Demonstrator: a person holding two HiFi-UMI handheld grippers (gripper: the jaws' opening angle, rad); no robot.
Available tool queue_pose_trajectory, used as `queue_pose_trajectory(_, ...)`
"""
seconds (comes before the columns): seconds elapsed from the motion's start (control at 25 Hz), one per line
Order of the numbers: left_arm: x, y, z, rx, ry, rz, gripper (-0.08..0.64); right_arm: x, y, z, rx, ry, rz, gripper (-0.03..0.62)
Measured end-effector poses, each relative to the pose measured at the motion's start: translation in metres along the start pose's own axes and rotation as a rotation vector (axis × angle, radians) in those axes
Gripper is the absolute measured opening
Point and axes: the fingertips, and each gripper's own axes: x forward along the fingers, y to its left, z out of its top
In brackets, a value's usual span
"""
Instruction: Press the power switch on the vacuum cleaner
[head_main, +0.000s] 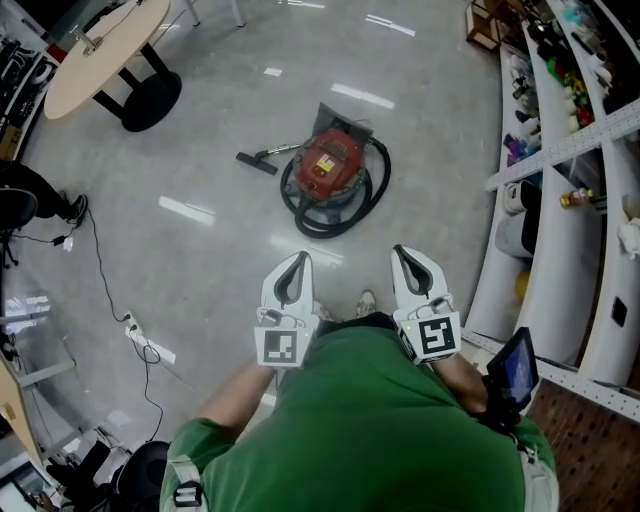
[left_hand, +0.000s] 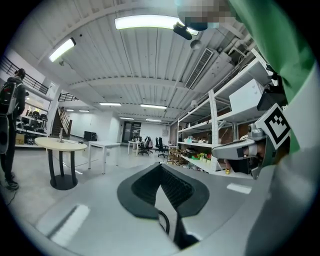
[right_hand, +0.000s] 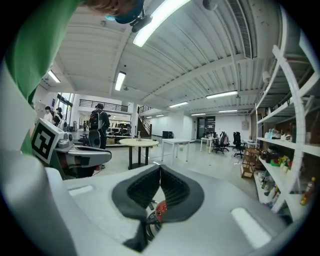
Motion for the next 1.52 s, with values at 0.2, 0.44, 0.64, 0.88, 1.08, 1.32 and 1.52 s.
queue_pose_trajectory(0.2, 0.005, -0.018, 0.000, 0.020, 0.000, 0.021, 0.005, -0.010, -0.008, -0.007, 0.021, -0.017, 0.023, 0.005)
queue_pose_trajectory(0.44, 0.007, -0.041, -0.003, 0.023, 0.028, 0.028, 0.003, -0.029, -0.013, -0.017, 0.038, -0.013, 0.051, 0.005)
queue_pose_trajectory(0.64, 0.010, -0.061, -0.005, 0.037, 0.037, 0.001, 0.005, -0.039, -0.025, -0.019, 0.059, -0.018, 0.043, 0.005)
queue_pose_trajectory(0.88, 0.014, -0.072, -0.003, 0.045, 0.034, -0.020, 0.005, -0.042, -0.028, -0.019, 0.067, -0.021, 0.054, 0.005)
queue_pose_trajectory(1.08, 0.012, -0.073, -0.002, 0.053, 0.036, -0.018, 0.005, -0.042, -0.026, -0.019, 0.070, -0.026, 0.066, 0.003)
queue_pose_trajectory(1.32, 0.006, -0.064, -0.001, 0.044, 0.033, 0.004, 0.005, -0.037, -0.016, -0.015, 0.065, -0.029, 0.087, 0.003)
queue_pose_trajectory(1.52, -0.004, -0.055, -0.003, 0.030, 0.030, 0.028, 0.005, -0.033, -0.005, -0.014, 0.042, -0.042, 0.111, 0.004)
